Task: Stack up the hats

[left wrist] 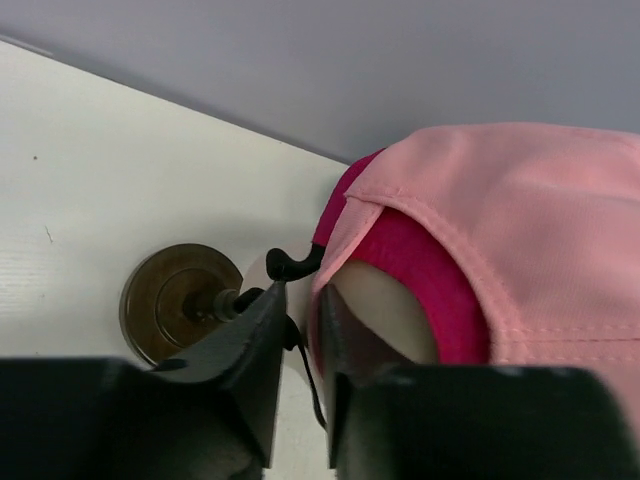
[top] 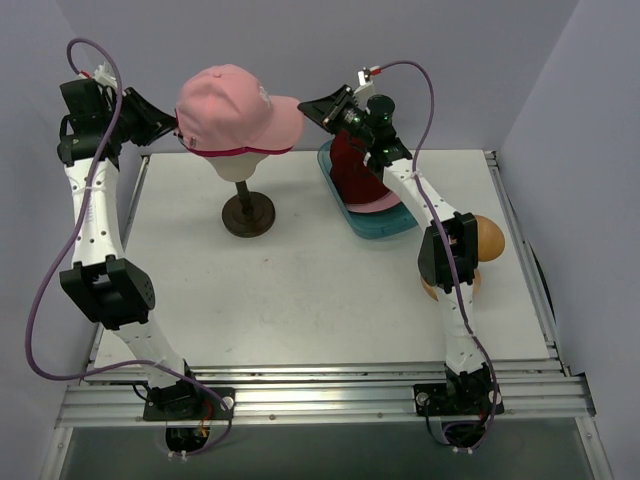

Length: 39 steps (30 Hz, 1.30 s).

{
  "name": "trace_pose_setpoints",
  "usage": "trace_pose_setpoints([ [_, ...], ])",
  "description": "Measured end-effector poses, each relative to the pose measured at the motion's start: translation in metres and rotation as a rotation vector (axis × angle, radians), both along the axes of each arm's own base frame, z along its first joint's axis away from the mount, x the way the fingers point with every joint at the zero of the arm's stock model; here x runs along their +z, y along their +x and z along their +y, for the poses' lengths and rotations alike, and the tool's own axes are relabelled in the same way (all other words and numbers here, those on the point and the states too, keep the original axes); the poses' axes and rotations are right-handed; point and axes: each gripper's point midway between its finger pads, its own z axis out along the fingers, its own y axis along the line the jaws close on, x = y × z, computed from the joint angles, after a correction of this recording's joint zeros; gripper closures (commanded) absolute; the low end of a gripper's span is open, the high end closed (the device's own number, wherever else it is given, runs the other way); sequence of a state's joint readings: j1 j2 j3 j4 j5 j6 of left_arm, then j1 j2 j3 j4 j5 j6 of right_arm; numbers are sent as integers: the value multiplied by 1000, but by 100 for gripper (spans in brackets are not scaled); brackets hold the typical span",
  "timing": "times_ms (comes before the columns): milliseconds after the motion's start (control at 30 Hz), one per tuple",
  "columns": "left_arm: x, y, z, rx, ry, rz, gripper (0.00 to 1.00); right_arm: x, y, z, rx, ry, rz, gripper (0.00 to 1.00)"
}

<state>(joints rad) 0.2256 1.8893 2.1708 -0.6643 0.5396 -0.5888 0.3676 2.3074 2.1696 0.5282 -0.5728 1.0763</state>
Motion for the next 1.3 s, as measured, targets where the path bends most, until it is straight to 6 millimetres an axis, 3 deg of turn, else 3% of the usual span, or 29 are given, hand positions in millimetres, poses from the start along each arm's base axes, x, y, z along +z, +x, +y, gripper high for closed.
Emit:
trace_pose_setpoints([
  [100, -16, 4, -1, -3, -10, 22, 85, 0, -2, 2, 5, 1, -2, 100],
  [267, -15, 6, -2, -5, 2, 7, 93, 1, -2, 3, 4, 1, -4, 100],
  [767, -14, 10, 2, 20, 42, -7, 94, -10, -6, 3, 3, 2, -12, 100],
  [933, -7, 26, 8, 32, 63, -32, 94, -14, -21, 9, -1, 4, -5, 100],
  [1100, -12, 44, 12, 28, 72, -42, 94, -13, -31, 14, -13, 0, -10, 100],
  [1167, -13, 46, 13, 29, 76, -45, 92, -11, -33, 15, -20, -4, -17, 95],
  [1300, -12, 46, 14, 30, 85, -49, 68, -12, -33, 15, -24, -10, -21, 87],
])
